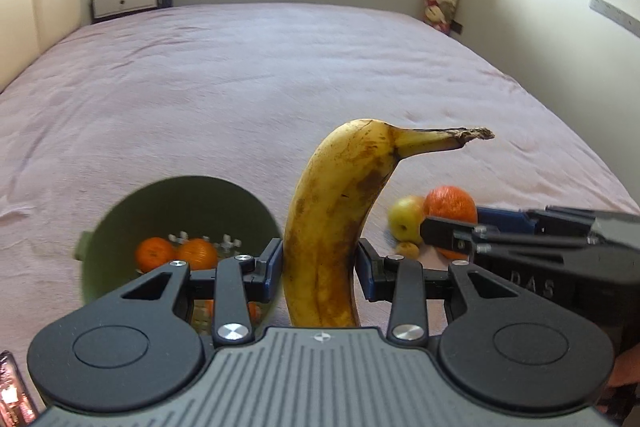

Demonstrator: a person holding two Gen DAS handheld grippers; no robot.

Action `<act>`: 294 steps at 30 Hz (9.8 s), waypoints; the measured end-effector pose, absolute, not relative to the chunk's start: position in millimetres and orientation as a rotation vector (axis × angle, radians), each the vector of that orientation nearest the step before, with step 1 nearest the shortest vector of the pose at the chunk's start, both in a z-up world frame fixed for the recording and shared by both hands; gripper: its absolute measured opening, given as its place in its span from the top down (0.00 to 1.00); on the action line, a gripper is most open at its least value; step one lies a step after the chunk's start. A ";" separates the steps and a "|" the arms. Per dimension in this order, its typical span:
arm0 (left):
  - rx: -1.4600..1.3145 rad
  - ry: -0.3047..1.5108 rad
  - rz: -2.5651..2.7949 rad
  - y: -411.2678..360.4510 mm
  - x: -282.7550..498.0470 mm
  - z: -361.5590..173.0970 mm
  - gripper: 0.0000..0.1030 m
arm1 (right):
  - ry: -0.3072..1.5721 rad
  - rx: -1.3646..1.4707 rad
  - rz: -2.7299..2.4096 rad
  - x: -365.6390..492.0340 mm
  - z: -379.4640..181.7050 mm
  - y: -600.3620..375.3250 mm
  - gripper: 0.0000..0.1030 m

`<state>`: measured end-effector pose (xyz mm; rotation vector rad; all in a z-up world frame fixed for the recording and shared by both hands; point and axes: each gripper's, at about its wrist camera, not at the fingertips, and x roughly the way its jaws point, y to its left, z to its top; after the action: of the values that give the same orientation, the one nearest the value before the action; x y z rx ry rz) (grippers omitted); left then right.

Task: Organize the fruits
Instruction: 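Lift and carry the banana and mandarin over the colander with both tools, then lower the banana and mandarin into the colander and open both tools, then move both tools back toward the remaining pear and mandarin, then grasp the red-green pear with the left tool while the right tool grasps a mandarin, then lift and carry the pear and mandarin over the colander with both tools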

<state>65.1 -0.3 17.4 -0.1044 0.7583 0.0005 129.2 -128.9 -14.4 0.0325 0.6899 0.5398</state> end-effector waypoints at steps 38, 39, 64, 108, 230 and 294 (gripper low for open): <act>-0.357 0.895 0.191 129.8 95.5 -12.9 0.58 | 0.691 -0.449 0.901 155.3 -36.4 26.7 0.60; -0.361 0.912 0.190 129.0 97.7 -17.0 0.58 | 0.689 -0.470 0.906 156.6 -39.1 29.1 0.60; -0.397 1.001 0.134 112.0 116.8 -56.4 0.58 | 0.660 -0.735 0.983 171.1 -65.6 39.0 0.60; -0.673 1.053 0.091 145.2 113.5 -57.2 0.60 | 0.941 -0.876 1.266 229.1 -54.4 71.3 0.59; 0.023 0.927 -0.322 -85.9 197.9 -70.2 0.21 | 0.851 -0.144 0.262 202.6 -100.9 -165.6 0.50; -0.148 0.849 -0.117 -33.1 150.5 1.1 0.27 | 0.789 0.013 0.320 184.5 -34.7 -160.2 0.59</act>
<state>150.5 -33.1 1.1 -0.1480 0.8492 -0.1173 184.5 -160.2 -34.7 0.0132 0.7885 0.3197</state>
